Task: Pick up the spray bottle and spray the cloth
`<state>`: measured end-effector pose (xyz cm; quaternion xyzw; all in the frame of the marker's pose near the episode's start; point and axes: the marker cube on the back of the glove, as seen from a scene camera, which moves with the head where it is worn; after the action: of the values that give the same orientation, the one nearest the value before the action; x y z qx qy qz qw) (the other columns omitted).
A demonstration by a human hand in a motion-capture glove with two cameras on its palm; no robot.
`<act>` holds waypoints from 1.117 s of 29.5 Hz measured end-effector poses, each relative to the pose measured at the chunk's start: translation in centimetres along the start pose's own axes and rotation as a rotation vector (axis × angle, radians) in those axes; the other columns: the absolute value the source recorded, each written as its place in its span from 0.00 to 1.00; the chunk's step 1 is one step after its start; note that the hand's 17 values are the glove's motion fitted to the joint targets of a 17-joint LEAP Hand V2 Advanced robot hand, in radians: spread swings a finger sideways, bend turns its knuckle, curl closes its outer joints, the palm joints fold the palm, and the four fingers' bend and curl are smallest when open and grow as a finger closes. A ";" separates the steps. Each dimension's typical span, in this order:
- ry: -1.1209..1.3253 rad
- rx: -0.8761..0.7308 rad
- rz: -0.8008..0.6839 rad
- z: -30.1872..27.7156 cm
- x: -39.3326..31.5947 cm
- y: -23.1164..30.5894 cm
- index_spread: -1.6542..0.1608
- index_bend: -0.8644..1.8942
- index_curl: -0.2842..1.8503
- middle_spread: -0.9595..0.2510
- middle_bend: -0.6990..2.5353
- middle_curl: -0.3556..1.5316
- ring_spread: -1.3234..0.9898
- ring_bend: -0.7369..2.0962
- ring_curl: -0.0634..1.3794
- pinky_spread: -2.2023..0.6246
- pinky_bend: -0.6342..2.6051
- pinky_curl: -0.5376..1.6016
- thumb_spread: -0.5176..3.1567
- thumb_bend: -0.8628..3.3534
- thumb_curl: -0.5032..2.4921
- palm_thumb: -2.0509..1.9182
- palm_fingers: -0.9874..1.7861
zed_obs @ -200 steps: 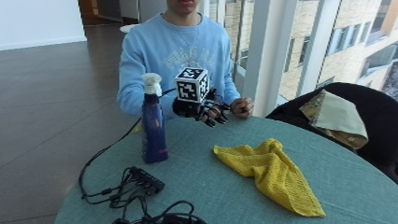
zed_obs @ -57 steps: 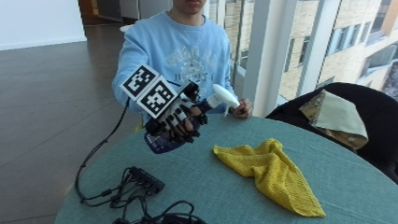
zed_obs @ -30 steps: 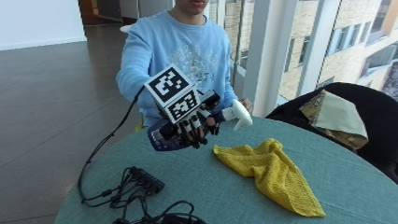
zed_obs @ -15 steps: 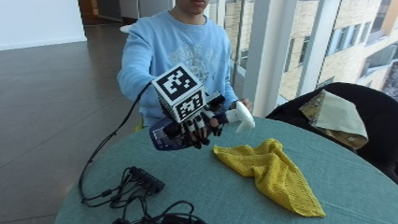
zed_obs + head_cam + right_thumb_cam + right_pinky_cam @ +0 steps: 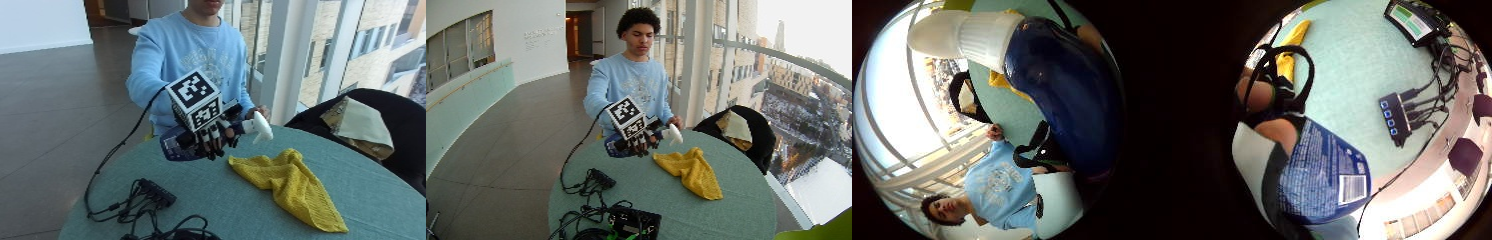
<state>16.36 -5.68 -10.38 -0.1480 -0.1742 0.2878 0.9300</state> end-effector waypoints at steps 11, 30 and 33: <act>0.012 -0.008 0.003 0.3 -0.4 -0.1 0.77 0.34 0.23 0.75 0.29 0.42 0.58 0.43 0.30 0.83 0.31 0.43 0.36 0.20 0.39 0.73 0.73; -0.132 0.157 -0.138 0.7 -4.4 1.1 0.77 0.34 0.22 0.75 0.29 0.42 0.58 0.44 0.30 0.83 0.31 0.43 0.37 0.20 0.39 0.73 0.73; -0.202 0.212 -0.202 0.9 -5.6 1.3 0.77 0.34 0.22 0.75 0.29 0.42 0.58 0.44 0.30 0.82 0.31 0.43 0.37 0.20 0.39 0.73 0.73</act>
<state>11.02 -7.79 -11.43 -0.0009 -0.2493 0.2230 0.9424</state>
